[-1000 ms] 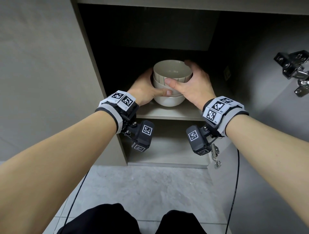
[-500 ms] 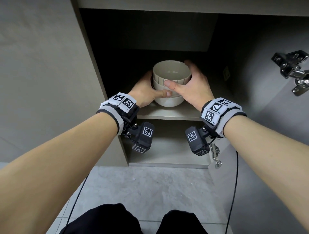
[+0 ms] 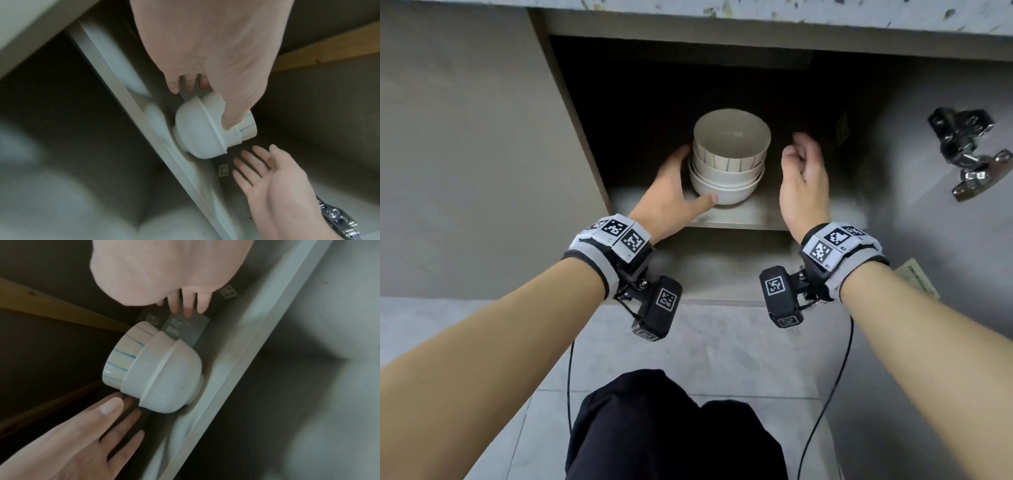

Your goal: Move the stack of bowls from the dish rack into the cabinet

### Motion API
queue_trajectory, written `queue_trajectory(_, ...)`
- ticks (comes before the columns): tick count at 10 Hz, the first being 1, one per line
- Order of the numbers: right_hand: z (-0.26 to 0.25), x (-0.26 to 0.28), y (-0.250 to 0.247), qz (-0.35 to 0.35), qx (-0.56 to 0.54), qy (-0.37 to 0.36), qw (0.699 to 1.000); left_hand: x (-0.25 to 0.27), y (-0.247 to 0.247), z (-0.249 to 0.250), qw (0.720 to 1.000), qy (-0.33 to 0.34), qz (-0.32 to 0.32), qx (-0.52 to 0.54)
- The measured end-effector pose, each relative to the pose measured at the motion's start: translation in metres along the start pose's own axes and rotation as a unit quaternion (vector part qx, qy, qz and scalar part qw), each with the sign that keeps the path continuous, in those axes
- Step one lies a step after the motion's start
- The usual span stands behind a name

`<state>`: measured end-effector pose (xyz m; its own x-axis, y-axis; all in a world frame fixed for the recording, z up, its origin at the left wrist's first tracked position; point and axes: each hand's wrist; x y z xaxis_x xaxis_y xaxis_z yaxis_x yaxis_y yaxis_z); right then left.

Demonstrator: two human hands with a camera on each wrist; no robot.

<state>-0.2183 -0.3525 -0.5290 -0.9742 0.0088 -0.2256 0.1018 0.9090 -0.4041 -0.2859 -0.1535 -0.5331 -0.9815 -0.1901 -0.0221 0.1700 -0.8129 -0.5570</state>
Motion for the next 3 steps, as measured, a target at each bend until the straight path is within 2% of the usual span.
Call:
queue_trajectory(1,-0.016,0.008,-0.01,0.019,0.033,0.048,0.998,0.018,-0.017,0.023,0.998,-0.041,-0.033,-0.015)
queue_trajectory(3,-0.072,0.05,-0.042,-0.059,0.114,0.086,0.988,0.074,-0.066,0.078,0.991,-0.057,-0.106,-0.057)
Point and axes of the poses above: each hand's wrist, its own x-axis away from the middle knuckle, its own y-axis out of the palm, z = x × y, and after that the axes turned 1 degree about x, right-handed
